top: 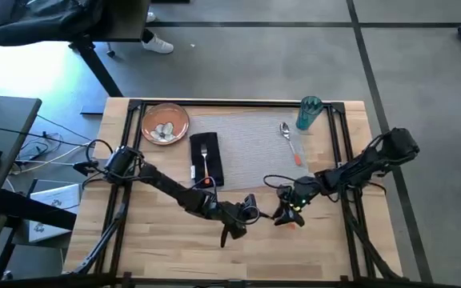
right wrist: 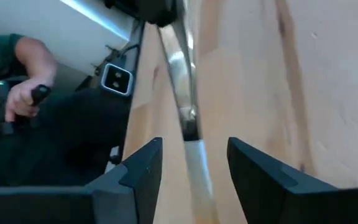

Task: Set table place
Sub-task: Put the orange table knife on the gray table mat beside the orange spoon

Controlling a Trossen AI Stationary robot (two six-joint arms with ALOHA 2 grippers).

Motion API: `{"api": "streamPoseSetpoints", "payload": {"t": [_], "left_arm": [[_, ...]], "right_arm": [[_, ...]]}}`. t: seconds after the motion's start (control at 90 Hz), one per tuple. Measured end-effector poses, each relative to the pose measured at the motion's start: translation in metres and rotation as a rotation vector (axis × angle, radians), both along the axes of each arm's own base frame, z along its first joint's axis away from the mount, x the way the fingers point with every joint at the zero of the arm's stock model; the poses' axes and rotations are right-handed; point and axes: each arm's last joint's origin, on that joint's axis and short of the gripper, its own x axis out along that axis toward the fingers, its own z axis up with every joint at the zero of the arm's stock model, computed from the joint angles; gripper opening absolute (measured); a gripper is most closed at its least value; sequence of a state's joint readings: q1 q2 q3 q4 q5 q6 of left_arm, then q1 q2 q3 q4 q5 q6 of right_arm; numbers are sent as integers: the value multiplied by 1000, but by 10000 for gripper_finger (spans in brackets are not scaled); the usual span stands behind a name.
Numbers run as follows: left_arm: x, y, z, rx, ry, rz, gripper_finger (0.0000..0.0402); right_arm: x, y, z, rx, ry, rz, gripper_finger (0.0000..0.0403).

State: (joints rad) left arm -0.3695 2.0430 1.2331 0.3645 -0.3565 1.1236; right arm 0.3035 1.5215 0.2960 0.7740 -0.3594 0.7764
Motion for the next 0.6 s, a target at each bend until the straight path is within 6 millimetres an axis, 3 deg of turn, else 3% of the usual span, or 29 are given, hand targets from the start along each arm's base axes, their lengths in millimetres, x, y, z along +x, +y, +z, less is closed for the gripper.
{"api": "streamPoseSetpoints", "payload": {"t": [0.178, 0.511, 0.6], "left_arm": [[0, 0, 0, 5, 0, -3, 0], [0, 1, 0, 3, 0, -6, 0], [0, 1, 0, 4, 0, -6, 0]], "right_arm": [[0, 1, 1, 1, -14, 26, 136], [0, 1, 1, 5, -15, 50, 19], [0, 0, 1, 5, -13, 45, 8]]}}
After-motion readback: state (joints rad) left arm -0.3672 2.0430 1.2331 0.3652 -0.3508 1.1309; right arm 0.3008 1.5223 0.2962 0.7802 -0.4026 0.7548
